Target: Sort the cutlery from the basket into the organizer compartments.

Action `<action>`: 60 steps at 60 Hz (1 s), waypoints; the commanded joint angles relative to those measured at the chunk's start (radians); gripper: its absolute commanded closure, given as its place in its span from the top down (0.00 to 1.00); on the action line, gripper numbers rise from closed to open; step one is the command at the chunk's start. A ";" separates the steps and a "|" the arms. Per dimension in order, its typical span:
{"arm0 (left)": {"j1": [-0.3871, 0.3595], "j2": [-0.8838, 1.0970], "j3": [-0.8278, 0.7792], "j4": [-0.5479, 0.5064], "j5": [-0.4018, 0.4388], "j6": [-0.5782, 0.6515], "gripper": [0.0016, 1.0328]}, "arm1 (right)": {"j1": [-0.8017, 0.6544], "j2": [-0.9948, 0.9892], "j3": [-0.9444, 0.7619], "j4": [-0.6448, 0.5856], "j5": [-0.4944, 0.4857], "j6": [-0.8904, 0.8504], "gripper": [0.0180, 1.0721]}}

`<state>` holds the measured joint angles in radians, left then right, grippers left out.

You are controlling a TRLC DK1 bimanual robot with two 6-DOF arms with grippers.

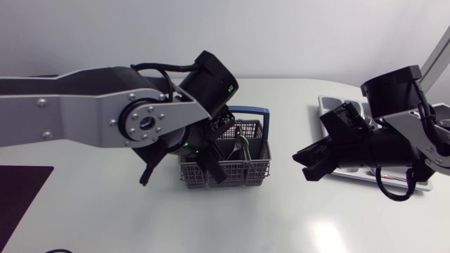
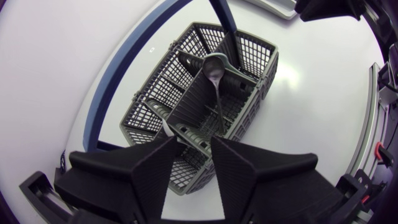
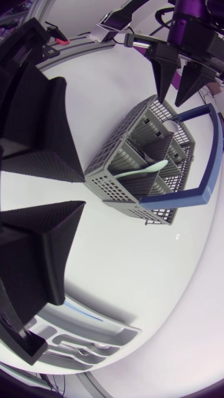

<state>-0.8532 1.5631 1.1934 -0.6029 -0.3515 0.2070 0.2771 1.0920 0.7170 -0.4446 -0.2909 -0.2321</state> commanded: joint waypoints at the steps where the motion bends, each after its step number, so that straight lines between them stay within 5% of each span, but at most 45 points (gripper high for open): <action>1: -0.007 0.055 0.067 -0.032 -0.018 -0.052 0.42 | -0.004 -0.001 -0.033 0.018 -0.007 -0.009 0.27; 48: 0.006 0.316 0.285 -0.169 -0.241 -0.139 0.45 | -0.019 0.016 -0.057 0.058 -0.053 -0.019 0.30; 60: 0.006 0.328 0.288 -0.186 -0.254 -0.146 0.27 | -0.024 0.017 -0.060 0.061 -0.054 -0.023 0.30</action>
<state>-0.8528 1.8721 1.4559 -0.7708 -0.5854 0.0853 0.2596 1.0996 0.6849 -0.3916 -0.3401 -0.2398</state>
